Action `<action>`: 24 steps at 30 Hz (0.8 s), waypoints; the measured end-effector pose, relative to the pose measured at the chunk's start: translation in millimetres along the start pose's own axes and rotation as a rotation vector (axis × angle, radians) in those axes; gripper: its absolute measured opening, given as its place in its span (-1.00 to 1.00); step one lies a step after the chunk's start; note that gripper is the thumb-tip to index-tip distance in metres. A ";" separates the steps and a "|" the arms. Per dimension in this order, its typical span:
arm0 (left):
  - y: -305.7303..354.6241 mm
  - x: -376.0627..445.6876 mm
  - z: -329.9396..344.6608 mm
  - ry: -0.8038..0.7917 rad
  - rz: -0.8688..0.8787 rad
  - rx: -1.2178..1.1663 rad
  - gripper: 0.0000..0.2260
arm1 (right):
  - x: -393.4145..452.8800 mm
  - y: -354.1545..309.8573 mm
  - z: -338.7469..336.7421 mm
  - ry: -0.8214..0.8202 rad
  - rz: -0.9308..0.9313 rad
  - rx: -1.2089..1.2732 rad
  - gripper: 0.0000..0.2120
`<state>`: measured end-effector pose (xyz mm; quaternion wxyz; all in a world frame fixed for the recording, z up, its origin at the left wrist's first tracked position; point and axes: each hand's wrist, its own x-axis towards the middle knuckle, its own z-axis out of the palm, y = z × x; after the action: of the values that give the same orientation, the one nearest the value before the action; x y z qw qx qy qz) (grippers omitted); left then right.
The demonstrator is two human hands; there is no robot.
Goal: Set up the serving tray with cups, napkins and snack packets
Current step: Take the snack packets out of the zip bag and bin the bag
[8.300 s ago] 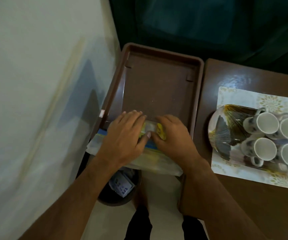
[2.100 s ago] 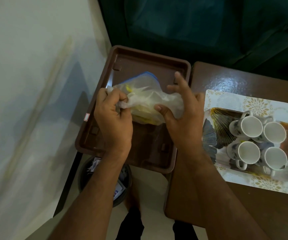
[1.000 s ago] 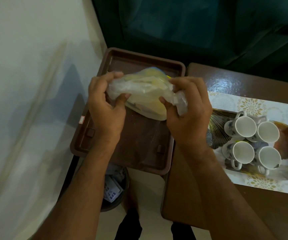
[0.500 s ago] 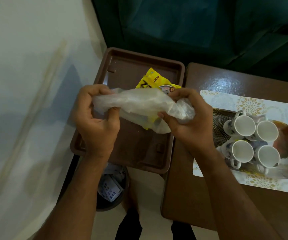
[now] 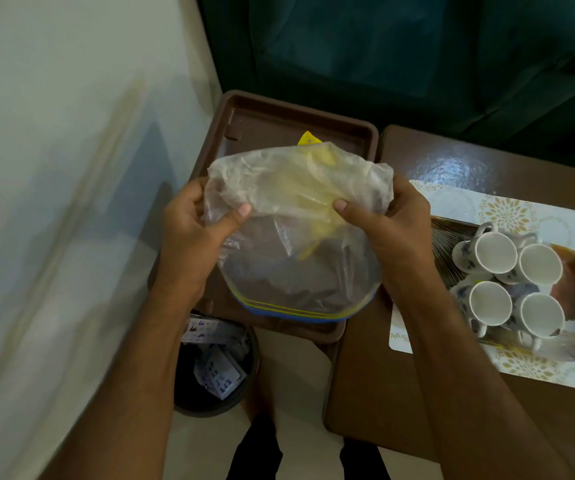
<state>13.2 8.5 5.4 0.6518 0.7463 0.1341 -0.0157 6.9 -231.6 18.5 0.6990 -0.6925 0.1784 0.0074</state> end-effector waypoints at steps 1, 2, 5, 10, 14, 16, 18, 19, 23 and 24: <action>-2.0 0.0 -1.7 0.009 -0.004 0.018 -0.62 | -1.5 -0.7 -0.9 -0.046 0.033 0.031 -0.46; -3.1 0.1 -3.2 0.018 -0.014 0.029 -0.62 | -3.4 -1.0 -2.1 -0.094 0.059 0.059 -0.45; -4.3 0.8 -6.8 0.044 -0.044 0.038 -0.59 | -8.0 -0.2 -6.9 -0.216 0.093 0.086 -0.39; -7.5 -4.2 -11.1 0.067 -0.056 0.016 -0.67 | -9.1 2.4 -7.0 -0.179 0.034 0.019 -0.56; -13.7 -8.6 -12.9 0.056 -0.025 -0.025 -0.68 | -11.4 8.2 -5.2 -0.190 0.000 -0.005 -0.65; -14.2 -10.2 -12.9 0.042 -0.014 -0.085 -0.62 | -14.5 11.4 -4.7 -0.207 0.012 0.065 -0.59; -14.9 -11.0 -13.1 0.042 -0.011 -0.113 -0.64 | -17.6 14.7 -5.1 -0.249 0.032 0.141 -0.62; -15.1 -11.5 -13.5 0.043 -0.013 -0.131 -0.63 | -19.5 14.5 -6.0 -0.265 0.058 0.174 -0.67; -15.4 -14.9 -22.3 -0.003 -0.106 -0.423 -0.69 | -19.7 12.4 -17.7 -0.373 0.233 0.370 -0.64; -16.0 -16.1 -25.9 -0.041 -0.127 -0.497 -0.75 | -20.0 11.6 -18.6 -0.409 0.263 0.417 -0.62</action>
<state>-9.8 32.7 -3.0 0.8154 0.5529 0.1672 -0.0384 -19.2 -244.5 12.9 0.8403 -0.4894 0.1201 0.2000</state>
